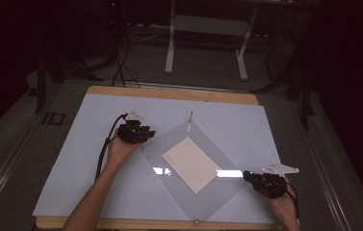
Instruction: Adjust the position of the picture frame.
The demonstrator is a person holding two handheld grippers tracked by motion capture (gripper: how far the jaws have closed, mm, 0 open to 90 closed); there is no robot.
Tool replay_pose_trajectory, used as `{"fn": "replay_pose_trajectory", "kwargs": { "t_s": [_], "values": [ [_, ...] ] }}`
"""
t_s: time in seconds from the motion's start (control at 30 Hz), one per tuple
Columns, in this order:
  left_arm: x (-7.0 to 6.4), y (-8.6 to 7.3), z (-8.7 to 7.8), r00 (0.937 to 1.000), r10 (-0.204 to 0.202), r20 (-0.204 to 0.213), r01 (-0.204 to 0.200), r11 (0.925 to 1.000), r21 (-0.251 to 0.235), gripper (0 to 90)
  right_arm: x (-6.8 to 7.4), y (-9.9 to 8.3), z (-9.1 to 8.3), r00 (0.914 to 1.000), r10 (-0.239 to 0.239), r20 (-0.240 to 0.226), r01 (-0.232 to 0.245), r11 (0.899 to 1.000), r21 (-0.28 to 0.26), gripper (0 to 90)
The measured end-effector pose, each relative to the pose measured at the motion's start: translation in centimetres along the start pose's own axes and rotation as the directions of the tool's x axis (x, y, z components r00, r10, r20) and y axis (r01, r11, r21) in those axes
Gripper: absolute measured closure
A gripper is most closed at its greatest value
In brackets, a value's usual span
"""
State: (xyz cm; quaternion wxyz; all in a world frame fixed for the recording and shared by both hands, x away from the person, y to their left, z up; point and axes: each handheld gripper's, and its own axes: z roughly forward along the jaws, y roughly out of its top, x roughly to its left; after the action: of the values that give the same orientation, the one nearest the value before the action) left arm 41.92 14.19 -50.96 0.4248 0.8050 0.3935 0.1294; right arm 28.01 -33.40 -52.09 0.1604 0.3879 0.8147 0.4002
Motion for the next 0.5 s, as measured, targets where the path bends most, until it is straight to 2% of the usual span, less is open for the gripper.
{"fn": "replay_pose_trajectory", "kwargs": {
  "t_s": [0.1, 0.23, 0.5],
  "values": [
    [-0.1, 0.5, 0.8, 1.0000, -0.005, 0.002, 0.005, 1.0000, -0.006, 63.6, 0.2, 0.1, 0.0, 0.9995, -0.022, 0.021, 0.022, 1.000, 0.003, 84.6],
    [-0.4, 1.1, 1.7, 0.9999, -0.004, 0.011, 0.004, 0.9999, -0.010, 63.7, 0.2, 0.1, 0.0, 0.9998, -0.011, 0.019, 0.011, 1.000, 0.003, 84.6],
    [-1.1, 2.8, 4.0, 0.9986, 0.045, 0.026, -0.045, 0.9990, 0.000, 67.5, 0.2, 0.0, 0.0, 0.9998, 0.009, 0.018, -0.009, 1.000, -0.003, 84.3]
  ]
}}
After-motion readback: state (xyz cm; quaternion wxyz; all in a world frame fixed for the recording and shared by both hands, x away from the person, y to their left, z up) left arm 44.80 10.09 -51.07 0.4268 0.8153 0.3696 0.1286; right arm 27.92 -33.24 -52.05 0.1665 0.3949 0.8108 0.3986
